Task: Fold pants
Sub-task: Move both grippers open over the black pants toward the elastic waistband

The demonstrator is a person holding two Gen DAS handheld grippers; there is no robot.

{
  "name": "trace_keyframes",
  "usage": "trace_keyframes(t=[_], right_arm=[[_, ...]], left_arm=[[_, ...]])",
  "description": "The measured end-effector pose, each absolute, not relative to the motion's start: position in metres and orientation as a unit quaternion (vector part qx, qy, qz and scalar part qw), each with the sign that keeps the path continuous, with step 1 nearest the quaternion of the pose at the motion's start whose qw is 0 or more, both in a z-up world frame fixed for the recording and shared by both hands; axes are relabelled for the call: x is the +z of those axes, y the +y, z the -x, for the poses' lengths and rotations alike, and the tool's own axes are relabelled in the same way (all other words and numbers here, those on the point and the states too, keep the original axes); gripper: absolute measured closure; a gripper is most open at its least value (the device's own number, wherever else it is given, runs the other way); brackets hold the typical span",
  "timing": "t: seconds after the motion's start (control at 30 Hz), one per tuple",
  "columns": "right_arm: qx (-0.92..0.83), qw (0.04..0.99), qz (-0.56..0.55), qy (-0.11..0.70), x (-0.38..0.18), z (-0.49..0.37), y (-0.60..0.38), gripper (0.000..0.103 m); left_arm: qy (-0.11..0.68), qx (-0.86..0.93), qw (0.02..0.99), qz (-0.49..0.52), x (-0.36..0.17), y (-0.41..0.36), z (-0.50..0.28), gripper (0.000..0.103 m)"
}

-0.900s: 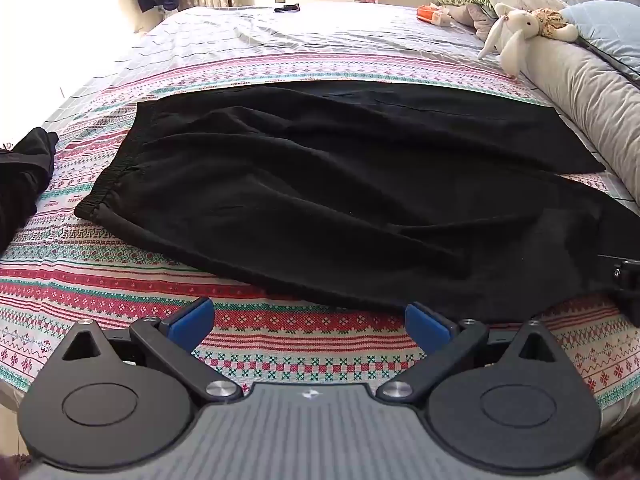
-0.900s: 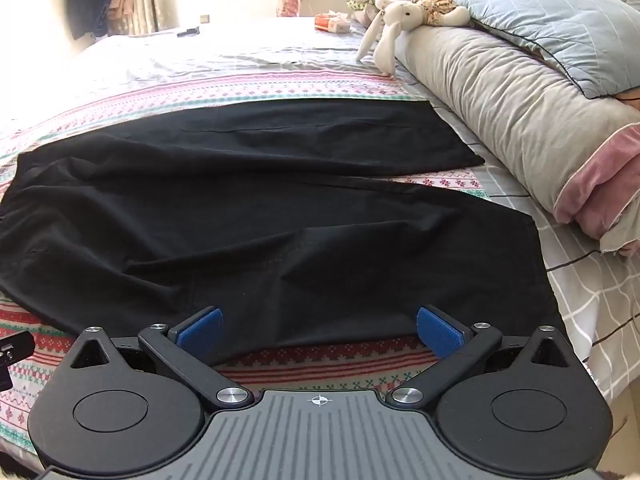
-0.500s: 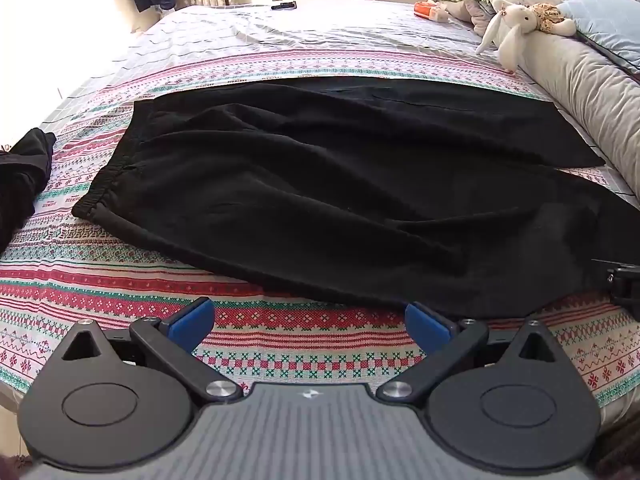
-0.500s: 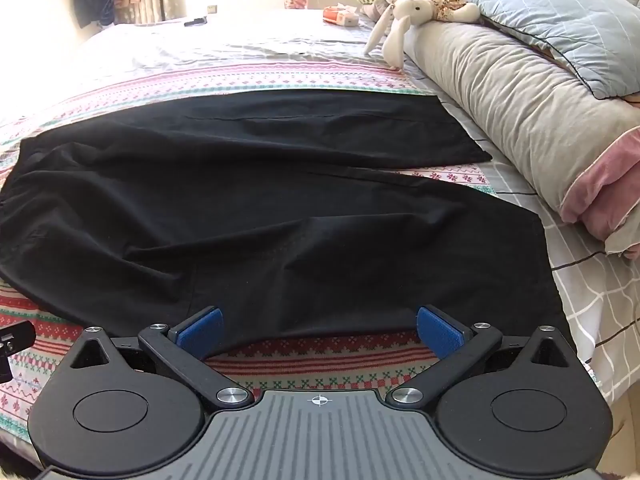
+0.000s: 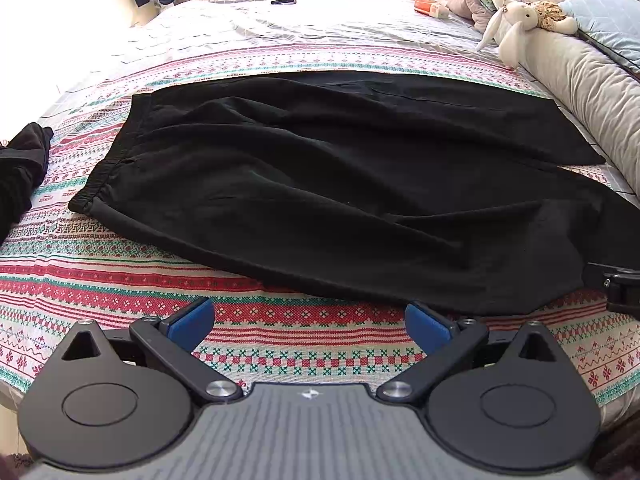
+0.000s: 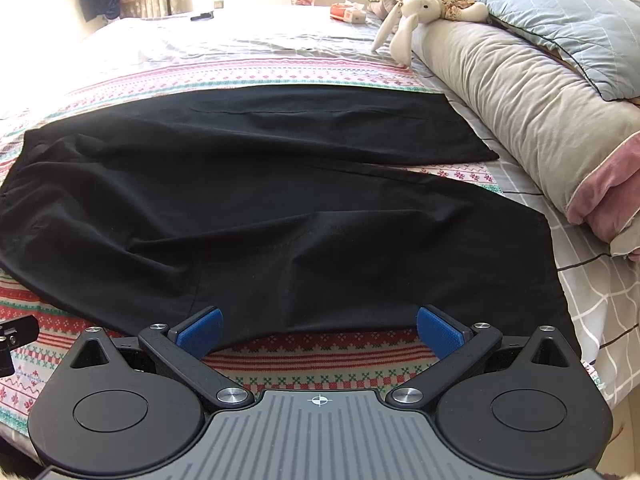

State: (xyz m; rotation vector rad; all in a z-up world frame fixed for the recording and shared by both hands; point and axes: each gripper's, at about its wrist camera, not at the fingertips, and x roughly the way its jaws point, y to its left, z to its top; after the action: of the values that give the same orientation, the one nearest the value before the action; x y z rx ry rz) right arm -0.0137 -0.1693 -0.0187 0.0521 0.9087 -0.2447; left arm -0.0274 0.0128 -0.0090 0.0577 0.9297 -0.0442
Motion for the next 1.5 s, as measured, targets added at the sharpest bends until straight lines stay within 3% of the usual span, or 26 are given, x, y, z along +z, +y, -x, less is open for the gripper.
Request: trace_keyframes(t=[0.1,1.5], right_arm=[[-0.118,0.890,-0.027,0.439,-0.020,0.013,-0.171,0.000],[-0.119,0.889,-0.024,0.442,-0.028,0.012,-0.170,0.000]], left_arm=[[0.459,-0.024,0.887,-0.038,-0.007,0.001,-0.002,0.000],[0.465,-0.022,0.884,-0.040,-0.010,-0.001,-0.006,0.000]])
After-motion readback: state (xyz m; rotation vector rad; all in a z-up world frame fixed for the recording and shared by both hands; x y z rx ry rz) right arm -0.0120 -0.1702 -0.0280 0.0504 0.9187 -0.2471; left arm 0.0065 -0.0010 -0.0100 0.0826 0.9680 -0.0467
